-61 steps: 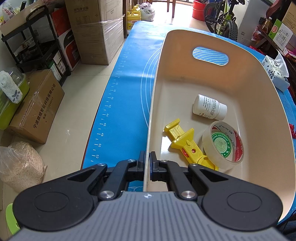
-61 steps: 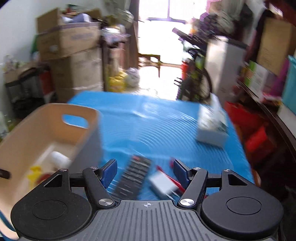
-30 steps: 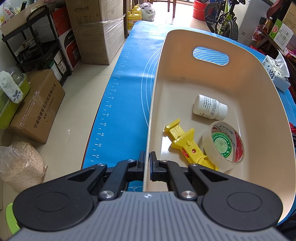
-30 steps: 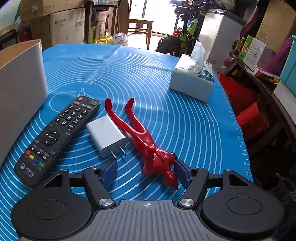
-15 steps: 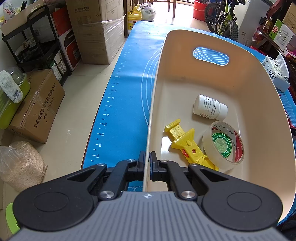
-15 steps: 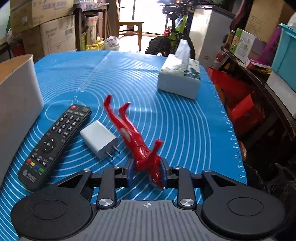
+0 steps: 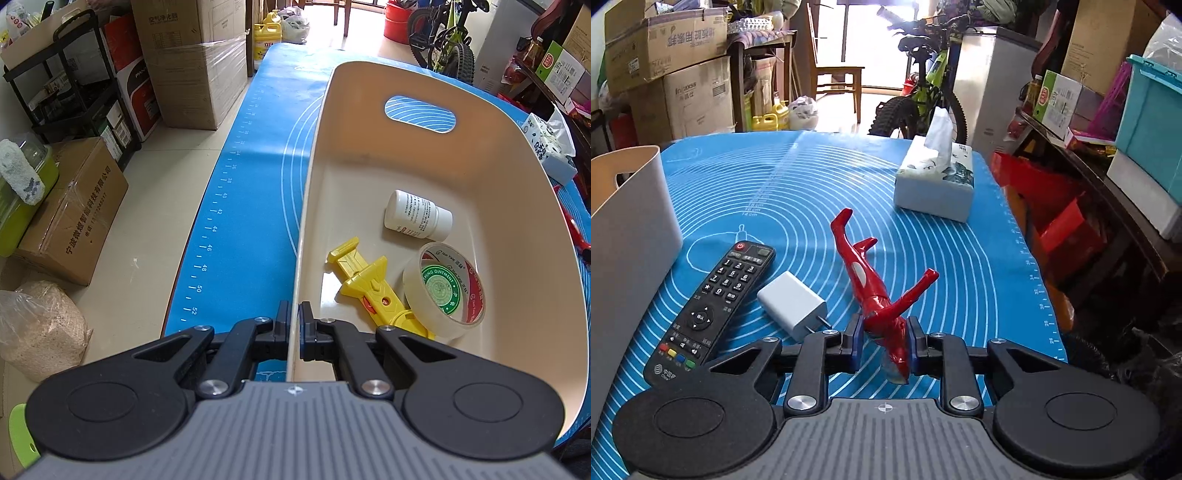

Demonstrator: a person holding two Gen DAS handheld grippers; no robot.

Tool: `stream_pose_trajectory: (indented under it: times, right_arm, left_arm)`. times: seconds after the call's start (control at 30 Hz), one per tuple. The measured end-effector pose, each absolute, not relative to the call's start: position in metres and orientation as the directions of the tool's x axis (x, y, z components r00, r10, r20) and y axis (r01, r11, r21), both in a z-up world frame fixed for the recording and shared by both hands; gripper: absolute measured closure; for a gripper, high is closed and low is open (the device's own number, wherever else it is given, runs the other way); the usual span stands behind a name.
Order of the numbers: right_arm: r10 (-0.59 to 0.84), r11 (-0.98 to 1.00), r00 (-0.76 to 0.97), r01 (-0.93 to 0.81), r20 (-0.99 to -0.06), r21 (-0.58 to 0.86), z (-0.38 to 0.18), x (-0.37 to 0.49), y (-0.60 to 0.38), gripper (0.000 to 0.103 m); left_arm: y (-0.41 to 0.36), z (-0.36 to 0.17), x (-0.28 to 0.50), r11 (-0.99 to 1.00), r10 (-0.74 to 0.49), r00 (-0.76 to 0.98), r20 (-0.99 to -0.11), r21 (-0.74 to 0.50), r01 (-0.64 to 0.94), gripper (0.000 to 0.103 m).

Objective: Organize rigid objects
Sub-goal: 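Move the right tool to the red figurine and grasp its legs, then lift the red figurine with the right tool into the basket and release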

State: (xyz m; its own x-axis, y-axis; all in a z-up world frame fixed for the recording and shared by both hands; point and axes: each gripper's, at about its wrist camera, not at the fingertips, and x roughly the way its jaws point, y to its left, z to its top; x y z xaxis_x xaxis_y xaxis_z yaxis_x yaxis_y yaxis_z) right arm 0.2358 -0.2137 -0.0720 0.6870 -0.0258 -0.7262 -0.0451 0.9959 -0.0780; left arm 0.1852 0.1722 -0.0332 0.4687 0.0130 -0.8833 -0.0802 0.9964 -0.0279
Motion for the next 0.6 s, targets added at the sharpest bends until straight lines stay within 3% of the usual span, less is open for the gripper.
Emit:
stream_pose_trajectory:
  times: [0.33,0.47,0.6]
  right_arm:
    - [0.020,0.996,0.635,-0.075,-0.772,-0.037,-0.082,0.243,-0.209,0.069]
    - [0.009,0.991,0.646,-0.107,-0.763,-0.080,-0.089,0.250,-0.202,0.061]
    - [0.002,0.987,0.653,-0.122,-0.757,-0.103,-0.095,0.257,-0.198,0.060]
  left_arm:
    - [0.173,-0.033,0.185,0.996,0.014,0.468,-0.883,-0.026,-0.080,0.097]
    - [0.172,-0.033,0.186,0.996,0.017,0.468,-0.884,-0.024,-0.081,0.097]
    - [0.172,-0.033,0.186,0.997,0.021,0.467,-0.884,-0.019,-0.080,0.097]
